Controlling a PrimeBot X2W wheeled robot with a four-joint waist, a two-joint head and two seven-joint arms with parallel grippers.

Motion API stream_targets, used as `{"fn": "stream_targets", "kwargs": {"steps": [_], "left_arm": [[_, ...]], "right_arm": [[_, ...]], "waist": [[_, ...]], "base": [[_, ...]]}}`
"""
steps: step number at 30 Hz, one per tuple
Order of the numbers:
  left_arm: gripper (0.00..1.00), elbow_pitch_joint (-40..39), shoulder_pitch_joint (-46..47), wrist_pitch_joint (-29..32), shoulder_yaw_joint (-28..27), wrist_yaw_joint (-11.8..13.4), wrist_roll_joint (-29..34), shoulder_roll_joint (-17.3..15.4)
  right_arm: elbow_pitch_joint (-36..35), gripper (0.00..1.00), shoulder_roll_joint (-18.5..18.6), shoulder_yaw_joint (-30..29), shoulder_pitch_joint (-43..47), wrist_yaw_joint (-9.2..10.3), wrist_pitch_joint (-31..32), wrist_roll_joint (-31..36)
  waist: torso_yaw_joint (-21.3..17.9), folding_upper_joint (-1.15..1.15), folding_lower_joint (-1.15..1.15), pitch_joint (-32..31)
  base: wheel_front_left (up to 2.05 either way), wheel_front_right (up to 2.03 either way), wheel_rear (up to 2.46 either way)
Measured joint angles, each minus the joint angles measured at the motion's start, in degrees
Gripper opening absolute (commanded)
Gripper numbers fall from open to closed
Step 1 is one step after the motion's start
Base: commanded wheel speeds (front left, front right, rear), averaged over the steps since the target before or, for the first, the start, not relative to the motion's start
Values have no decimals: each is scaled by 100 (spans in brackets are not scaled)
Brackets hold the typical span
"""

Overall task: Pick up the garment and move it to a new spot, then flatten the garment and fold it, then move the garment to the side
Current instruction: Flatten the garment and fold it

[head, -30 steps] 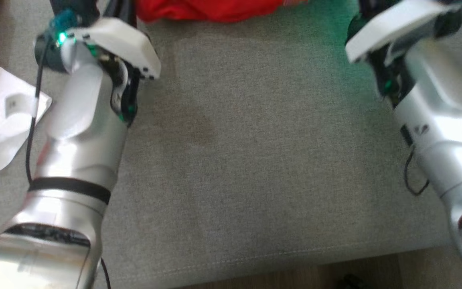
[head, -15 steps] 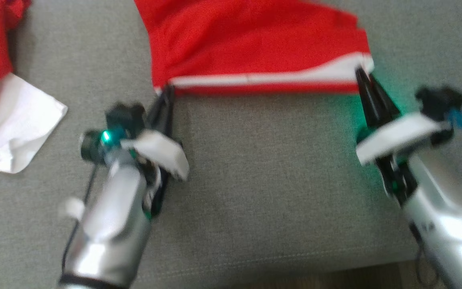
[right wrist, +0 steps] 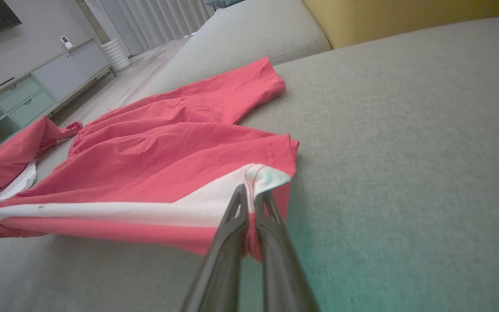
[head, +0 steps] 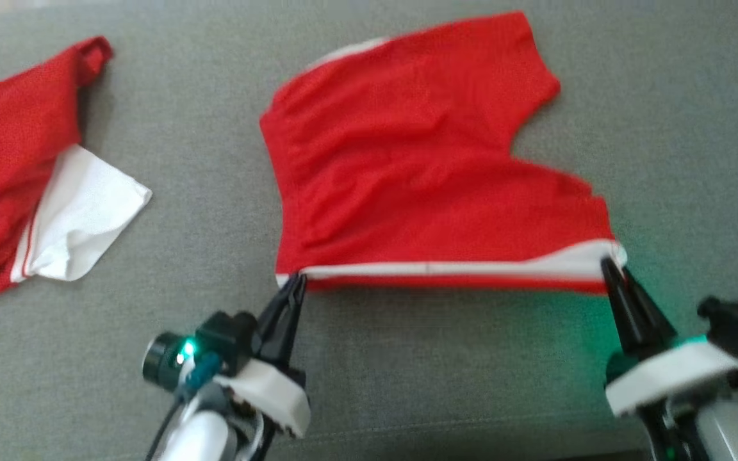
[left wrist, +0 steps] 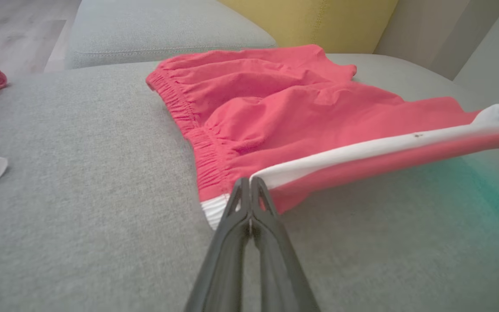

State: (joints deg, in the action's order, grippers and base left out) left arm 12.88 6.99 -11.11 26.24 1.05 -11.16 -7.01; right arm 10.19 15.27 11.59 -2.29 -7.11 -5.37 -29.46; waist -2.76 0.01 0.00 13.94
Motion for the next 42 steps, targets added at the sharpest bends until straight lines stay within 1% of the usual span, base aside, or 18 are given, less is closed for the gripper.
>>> {"fn": "stream_targets", "kwargs": {"steps": [4, 8, 11, 14, 15, 18, 20, 21, 23, 30, 33, 34, 38, 42], "left_arm": [[0, -700, -488, 371, 70, 110, -27, -118], [0, -1144, -714, 616, 78, 155, -43, -232], [0, -1280, -660, 760, 76, 149, -59, -287], [0, -1251, -476, 864, 67, 134, -119, -296], [0, -1216, -357, 884, 52, 87, -170, -294], [0, -1057, 164, 949, -20, 37, -211, -277], [0, -951, 571, 950, -104, -10, -211, -245], [0, -951, 571, 950, -104, -10, -211, -245], [0, -815, 981, 942, -125, -48, -211, -200], [0, -30, 2299, 790, -132, -259, -210, 29], [0, 358, 2789, 705, -140, -282, -213, 156], [0, 643, 3106, 613, -146, -343, -269, 232], [0, 1221, 3651, 412, -159, -365, -388, 378], [0, 1771, 4088, 215, -163, -367, -464, 457]], "right_arm": [[-828, 0, -231, -438, 720, 0, 595, 288], [-1448, 0, -391, -723, 1018, 0, 1027, 448], [-1651, 0, -471, -871, 970, 0, 1234, 467], [-1644, 0, -502, -923, 791, 0, 1376, 465], [-1605, 0, -503, -932, 660, 0, 1422, 464], [-1416, 0, -458, -910, 62, 0, 1480, 416], [-1218, 0, -364, -844, -460, 0, 1482, 338], [-1218, 0, -364, -844, -460, 0, 1482, 338], [-1005, 0, -233, -799, -982, 0, 1460, 277], [43, 0, 263, -457, -2735, 0, 1333, 13], [530, 0, 435, -245, -3425, 0, 1218, -113], [861, 0, 531, -92, -3845, 0, 1127, -197], [1497, 0, 624, 226, -4532, 0, 913, -327], [2062, 0, 679, 589, -5048, 0, 662, -467]], "waist": [[26, 0, 0, -152], [14, 0, 0, -197], [8, 0, 0, -155], [20, 0, 0, -75], [22, 0, 0, -33], [27, 0, 0, 146], [29, 0, 0, 308], [29, 0, 0, 308], [41, 0, 0, 491], [185, 0, 0, 1139], [291, 0, 0, 1368], [367, 0, 0, 1511], [513, 0, 0, 1776], [617, -1, 0, 1976]], "base": [[0, 0, 0], [0, 0, 0], [0, 0, 0], [0, 0, 0], [0, 0, 0], [0, 0, 0], [0, 0, 0], [0, 0, 0], [0, 0, 0], [0, 0, 0], [0, 0, 0], [0, 0, 0], [0, 0, 0], [0, 0, 0]]}}
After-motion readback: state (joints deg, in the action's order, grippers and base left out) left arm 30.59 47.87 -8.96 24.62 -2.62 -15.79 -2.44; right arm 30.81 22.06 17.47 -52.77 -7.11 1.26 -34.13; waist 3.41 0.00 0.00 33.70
